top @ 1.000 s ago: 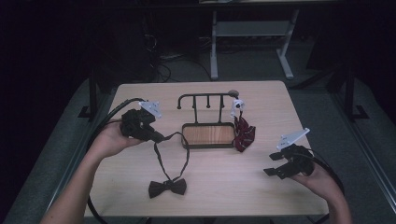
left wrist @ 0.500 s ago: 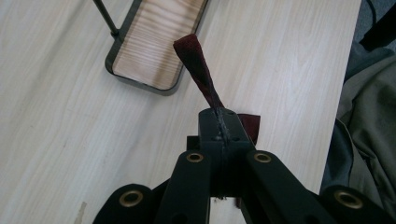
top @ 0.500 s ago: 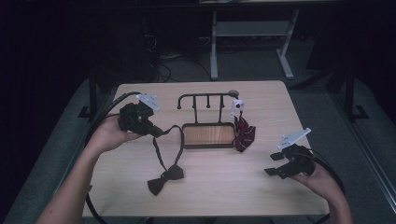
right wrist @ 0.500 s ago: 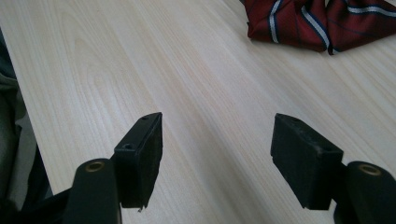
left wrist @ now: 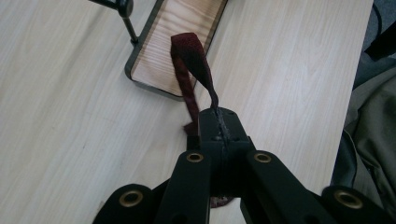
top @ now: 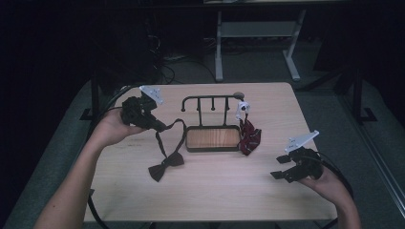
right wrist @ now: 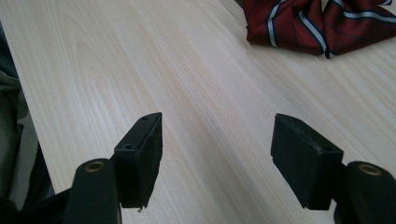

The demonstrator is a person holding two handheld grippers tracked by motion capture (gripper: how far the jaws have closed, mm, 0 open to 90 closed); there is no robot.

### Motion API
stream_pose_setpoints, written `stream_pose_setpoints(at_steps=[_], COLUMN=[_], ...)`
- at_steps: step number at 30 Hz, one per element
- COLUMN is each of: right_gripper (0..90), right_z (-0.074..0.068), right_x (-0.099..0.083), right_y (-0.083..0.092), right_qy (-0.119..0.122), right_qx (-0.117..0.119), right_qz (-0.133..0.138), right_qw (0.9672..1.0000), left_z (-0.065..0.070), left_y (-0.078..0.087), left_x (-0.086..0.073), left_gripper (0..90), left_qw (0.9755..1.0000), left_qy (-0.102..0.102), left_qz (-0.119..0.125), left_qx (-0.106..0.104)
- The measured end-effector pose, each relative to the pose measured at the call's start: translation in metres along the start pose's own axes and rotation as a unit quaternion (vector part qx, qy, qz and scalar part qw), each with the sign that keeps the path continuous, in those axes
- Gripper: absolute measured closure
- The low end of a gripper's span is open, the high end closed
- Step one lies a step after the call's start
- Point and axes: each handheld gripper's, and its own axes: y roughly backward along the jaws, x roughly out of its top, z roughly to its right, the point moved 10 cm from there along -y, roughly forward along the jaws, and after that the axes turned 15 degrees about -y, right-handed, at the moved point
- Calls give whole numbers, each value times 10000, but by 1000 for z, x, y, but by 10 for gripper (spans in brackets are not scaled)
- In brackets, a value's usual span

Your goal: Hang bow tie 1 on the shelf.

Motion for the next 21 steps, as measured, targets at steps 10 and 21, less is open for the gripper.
stream_pose_setpoints(at_steps=[10,21], right_gripper=[337,338], right_z=[-2,-3], right_x=[0,1], right_y=[0,1], right_qy=[45,60], right_qx=[-30,-21], right_qz=[-29,-3], right_qw=[10000,10000], left_z=[-10,-20], left_y=[6,14], left_x=[6,14], left_gripper=[900,900], left_qw=[10000,9998], left_qy=[-26,-70], left_qz=[-39,-104], left_qx=[70,125])
